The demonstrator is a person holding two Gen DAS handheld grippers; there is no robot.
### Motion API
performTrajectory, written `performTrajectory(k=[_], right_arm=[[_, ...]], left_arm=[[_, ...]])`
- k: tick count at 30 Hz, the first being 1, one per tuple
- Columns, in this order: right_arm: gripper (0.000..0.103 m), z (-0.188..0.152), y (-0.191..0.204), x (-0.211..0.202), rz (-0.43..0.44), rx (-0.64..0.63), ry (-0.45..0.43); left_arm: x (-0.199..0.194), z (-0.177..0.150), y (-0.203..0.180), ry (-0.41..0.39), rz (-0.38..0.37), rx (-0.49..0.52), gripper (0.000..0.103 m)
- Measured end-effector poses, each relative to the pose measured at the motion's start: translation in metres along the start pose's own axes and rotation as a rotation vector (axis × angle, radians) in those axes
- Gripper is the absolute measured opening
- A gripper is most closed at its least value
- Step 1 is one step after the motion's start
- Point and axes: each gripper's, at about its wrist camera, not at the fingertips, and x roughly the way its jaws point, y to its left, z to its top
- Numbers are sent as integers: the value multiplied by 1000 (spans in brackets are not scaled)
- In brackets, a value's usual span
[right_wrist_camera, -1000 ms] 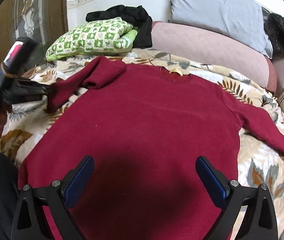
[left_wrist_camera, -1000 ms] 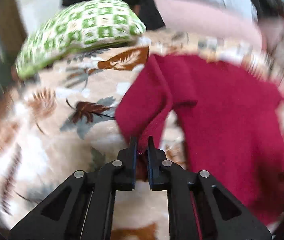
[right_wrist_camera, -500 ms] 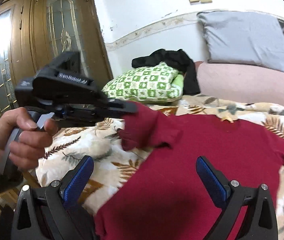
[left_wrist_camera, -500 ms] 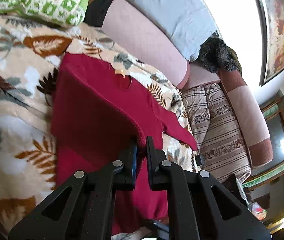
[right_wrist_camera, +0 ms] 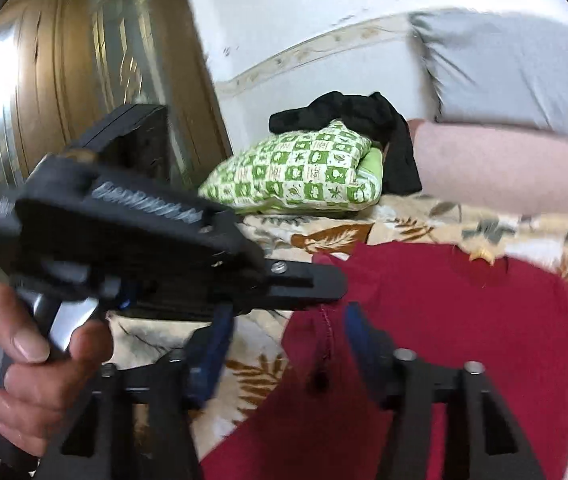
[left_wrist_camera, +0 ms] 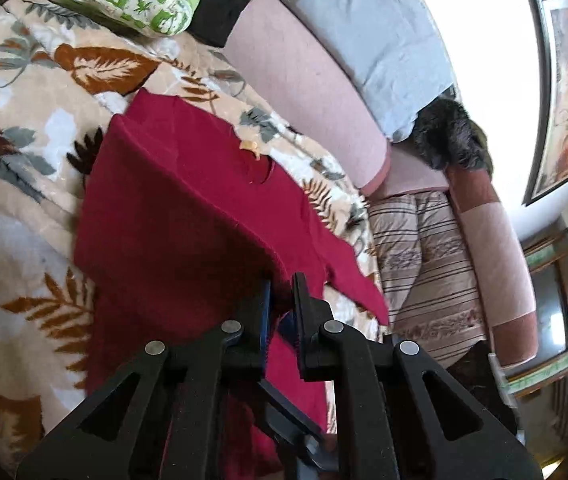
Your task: Fold small clothes
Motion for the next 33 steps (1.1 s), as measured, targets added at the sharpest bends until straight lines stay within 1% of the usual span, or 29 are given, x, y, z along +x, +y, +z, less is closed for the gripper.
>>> performTrajectory(k=[1, 3, 4, 6, 7, 9, 12, 13, 14, 15, 16, 17, 18, 19, 20, 21, 22, 23, 24, 25, 26, 27, 28, 29, 30, 31, 32, 33], right_arm=[[40, 0, 2, 4, -20, -10, 30], [40, -6, -5, 3, -5, 10, 39], [42, -9, -11, 1, -2, 26, 38], [49, -13, -21, 2, -36, 46, 37], [50, -14, -27, 3, -38, 71, 30], [51, -13, -33, 6, -33, 105, 27], [50, -12, -34, 12, -39, 90, 40], [39, -12, -33, 15, -44, 81, 52], [20, -13, -32, 17, -51, 68, 70], [6, -12, -32, 20, -62, 57, 85], [6, -11, -34, 22, -84, 42, 98], [6, -7, -38, 25, -92, 37, 99], [6, -1, -43, 26, -102, 30, 101], [6, 6, -49, 29, -108, 22, 115], [6, 19, -59, 35, -130, 9, 139], [6, 30, -67, 40, -141, -1, 158], [6, 48, -77, 45, -158, -17, 168], [6, 61, -83, 45, -161, -24, 168], [6, 81, -92, 42, -174, -28, 146], [6, 97, -102, 38, -175, -14, 121], [6, 114, -114, 31, -182, 9, 95], [6, 128, -127, 23, -203, 26, 76], [6, 137, -143, 15, -229, 45, 68], [6, 139, -154, 10, -244, 54, 63], [6, 138, -172, 4, -280, 77, 72], [6, 132, -194, 0, -316, 103, 95], [6, 123, -214, -3, -334, 139, 118], [6, 112, -231, -4, -333, 170, 133]], left_arm=[[-1, 1, -1, -4, -3, 7, 7], [-2, 3, 0, -1, 4, 22, 7], [0, 4, 2, 3, 0, 13, 7], [4, 5, 4, 11, -9, 2, 7], [7, 4, 4, 15, -12, 2, 7], [11, 2, 3, 25, -23, 1, 7], [14, 1, -1, 18, -41, 11, 7], [14, 1, -3, 10, -46, 17, 7], [13, 1, -4, -2, -60, 19, 7], [11, 0, -3, -25, -86, 19, 8], [8, 0, -2, -55, -87, 25, 8], [-1, -3, 0, -128, -48, 36, 8], [-7, -6, 4, -184, -26, 24, 17], [-15, -11, 11, -256, -2, -13, 34], [-24, -18, 21, -342, 30, -67, 45], [-30, -26, 30, -414, 77, -116, 65], [-31, -34, 37, -465, 130, -150, 72], [-23, -42, 43, -473, 190, -136, 72], [-14, -44, 45, -443, 228, -113, 72], [-2, -44, 49, -390, 261, -118, 71], [10, -43, 55, -332, 240, -153, 71], [16, -42, 54, -316, 229, -149, 71], [23, -42, 51, -301, 254, -122, 71], [28, -43, 48, -295, 277, -97, 71], [32, -43, 45, -289, 279, -88, 71], [37, -45, 43, -278, 280, -79, 72], [40, -46, 42, -268, 290, -68, 72], [41, -46, 43, -260, 304, -60, 72]])
